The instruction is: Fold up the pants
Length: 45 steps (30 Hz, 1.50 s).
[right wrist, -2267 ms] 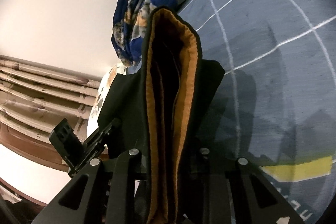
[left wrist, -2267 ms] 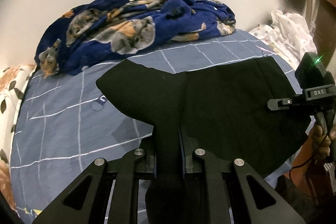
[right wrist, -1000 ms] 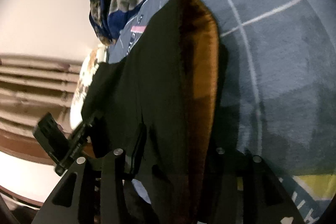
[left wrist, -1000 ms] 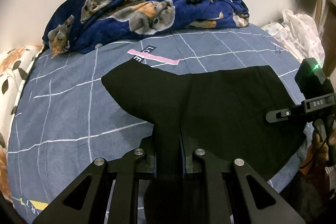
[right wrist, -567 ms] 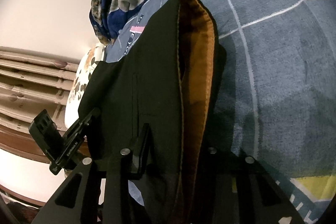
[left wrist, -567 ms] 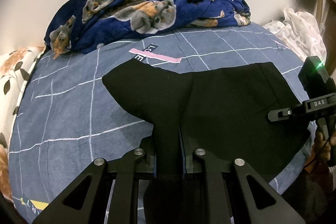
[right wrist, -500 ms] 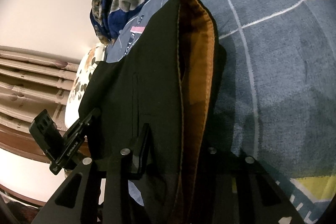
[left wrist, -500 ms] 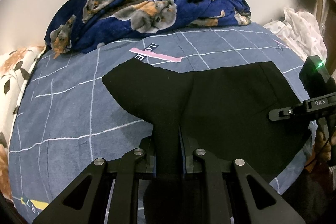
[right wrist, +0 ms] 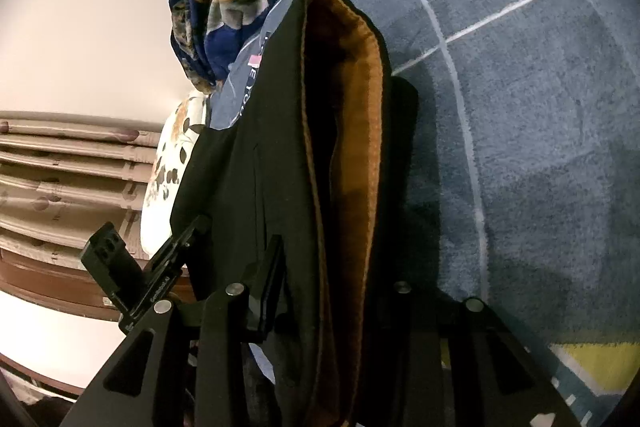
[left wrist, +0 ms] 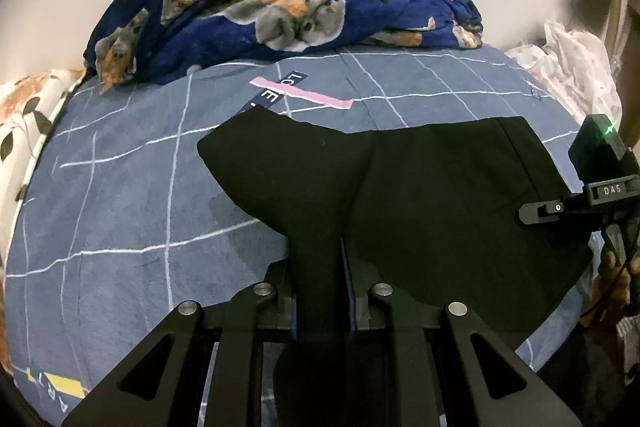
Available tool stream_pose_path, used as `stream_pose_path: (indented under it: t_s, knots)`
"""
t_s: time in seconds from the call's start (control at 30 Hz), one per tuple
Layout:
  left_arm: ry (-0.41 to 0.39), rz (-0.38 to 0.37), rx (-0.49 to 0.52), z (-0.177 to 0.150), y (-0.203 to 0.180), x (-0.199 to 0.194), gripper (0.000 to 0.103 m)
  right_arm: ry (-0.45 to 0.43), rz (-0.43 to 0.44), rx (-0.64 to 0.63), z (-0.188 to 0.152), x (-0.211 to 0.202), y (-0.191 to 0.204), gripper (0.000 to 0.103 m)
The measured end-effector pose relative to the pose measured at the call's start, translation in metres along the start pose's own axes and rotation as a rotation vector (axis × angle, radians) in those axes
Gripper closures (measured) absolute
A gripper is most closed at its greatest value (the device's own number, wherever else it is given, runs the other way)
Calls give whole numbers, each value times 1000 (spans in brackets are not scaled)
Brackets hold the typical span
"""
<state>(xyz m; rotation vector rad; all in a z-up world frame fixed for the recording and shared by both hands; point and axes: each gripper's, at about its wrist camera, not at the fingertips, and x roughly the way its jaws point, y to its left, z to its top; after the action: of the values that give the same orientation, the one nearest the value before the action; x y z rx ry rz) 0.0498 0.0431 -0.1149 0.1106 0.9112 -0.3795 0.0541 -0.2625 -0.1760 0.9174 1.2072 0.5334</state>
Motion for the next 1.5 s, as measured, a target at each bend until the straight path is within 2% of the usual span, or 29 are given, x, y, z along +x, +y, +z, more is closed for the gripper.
stream_pose_path:
  t_s: [0.17,0.53,0.8,0.87,0.9,0.97,1.17,1.2,1.3,1.4,1.43,1.5]
  knots:
    - [-8,-7,4,-2,3,2,86,-16,-22,-14,-1,0,3,75]
    - [-3,-70,-76,2,19,0,86,-40,40,-1,0,-6,10,81]
    - [10,-48,-68,-1,21,5,85,-26,39,-16,1,0,6,81]
    - [21,-42,-53,-3,21,7,80,-16,52,1,2,0,3,78]
    - [29,-42,-60,-3,23,8,77,-11,46,3,2,0,2,73]
    - [51,-55,-97,-3,31,11,67,-4,23,2,2,1,1,72]
    - [109,-157,-199,-7,57,24,62,9,13,-6,2,3,2,71]
    - [118,-165,-198,-6,58,26,61,11,11,-11,3,4,3,70]
    - [129,-182,-184,-6,63,27,50,18,1,-33,3,8,7,70]
    - [180,-280,-204,-10,70,35,49,25,-1,-47,4,8,8,72]
    - [175,-302,-203,-11,70,36,49,29,3,-50,5,8,6,72]
    - [172,-291,-150,-9,63,36,50,34,-1,-59,5,8,7,73]
